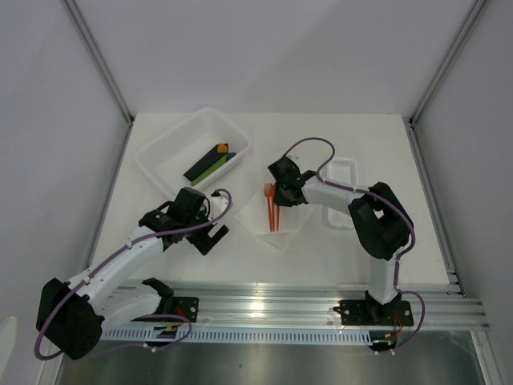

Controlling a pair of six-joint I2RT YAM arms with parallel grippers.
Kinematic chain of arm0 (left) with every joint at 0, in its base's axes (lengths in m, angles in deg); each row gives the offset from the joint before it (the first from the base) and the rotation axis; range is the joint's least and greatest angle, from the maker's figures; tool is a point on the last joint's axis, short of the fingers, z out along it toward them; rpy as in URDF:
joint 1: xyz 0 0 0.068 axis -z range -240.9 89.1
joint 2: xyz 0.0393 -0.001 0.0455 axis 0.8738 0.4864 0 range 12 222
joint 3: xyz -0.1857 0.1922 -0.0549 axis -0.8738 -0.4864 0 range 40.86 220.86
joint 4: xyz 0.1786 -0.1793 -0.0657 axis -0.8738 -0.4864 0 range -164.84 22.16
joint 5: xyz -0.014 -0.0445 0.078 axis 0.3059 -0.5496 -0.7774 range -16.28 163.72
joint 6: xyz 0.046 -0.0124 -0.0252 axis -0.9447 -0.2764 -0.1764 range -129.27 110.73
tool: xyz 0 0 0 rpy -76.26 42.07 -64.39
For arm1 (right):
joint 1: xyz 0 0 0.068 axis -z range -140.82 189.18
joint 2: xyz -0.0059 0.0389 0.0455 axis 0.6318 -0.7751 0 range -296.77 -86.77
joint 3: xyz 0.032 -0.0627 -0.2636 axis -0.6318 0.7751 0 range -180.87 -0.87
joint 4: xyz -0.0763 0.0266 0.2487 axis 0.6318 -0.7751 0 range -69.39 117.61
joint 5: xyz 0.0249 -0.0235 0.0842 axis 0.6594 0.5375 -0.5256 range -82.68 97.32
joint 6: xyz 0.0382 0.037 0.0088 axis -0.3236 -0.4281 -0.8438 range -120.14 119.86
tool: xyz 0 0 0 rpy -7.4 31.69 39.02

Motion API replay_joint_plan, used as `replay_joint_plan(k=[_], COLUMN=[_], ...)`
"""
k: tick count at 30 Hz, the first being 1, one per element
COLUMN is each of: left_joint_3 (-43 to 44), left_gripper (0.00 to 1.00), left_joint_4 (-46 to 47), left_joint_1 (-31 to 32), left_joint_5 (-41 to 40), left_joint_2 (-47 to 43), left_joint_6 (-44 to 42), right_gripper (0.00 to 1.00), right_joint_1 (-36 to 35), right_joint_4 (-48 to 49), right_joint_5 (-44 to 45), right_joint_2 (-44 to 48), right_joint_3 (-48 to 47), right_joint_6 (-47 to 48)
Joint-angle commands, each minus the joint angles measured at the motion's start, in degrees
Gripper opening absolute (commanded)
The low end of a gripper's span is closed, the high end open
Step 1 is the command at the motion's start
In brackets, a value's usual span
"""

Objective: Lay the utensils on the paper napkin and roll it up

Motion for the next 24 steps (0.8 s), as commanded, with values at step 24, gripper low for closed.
replay_joint_plan(k=[24], left_joint_3=[-0.1], left_gripper=[1.0], left_joint_4=[1.3], left_joint_1=[0.5], left_joint_5=[-0.3], left_joint_2=[-1.0], left_joint_6=[0.8], right_gripper=[0.17], right_joint_1=[0.8], right_joint_4=[2.6], right_joint_5=[-2.1], right_joint_2=[-2.9], right_joint_3=[-0.1], right_joint_6=[-0.9])
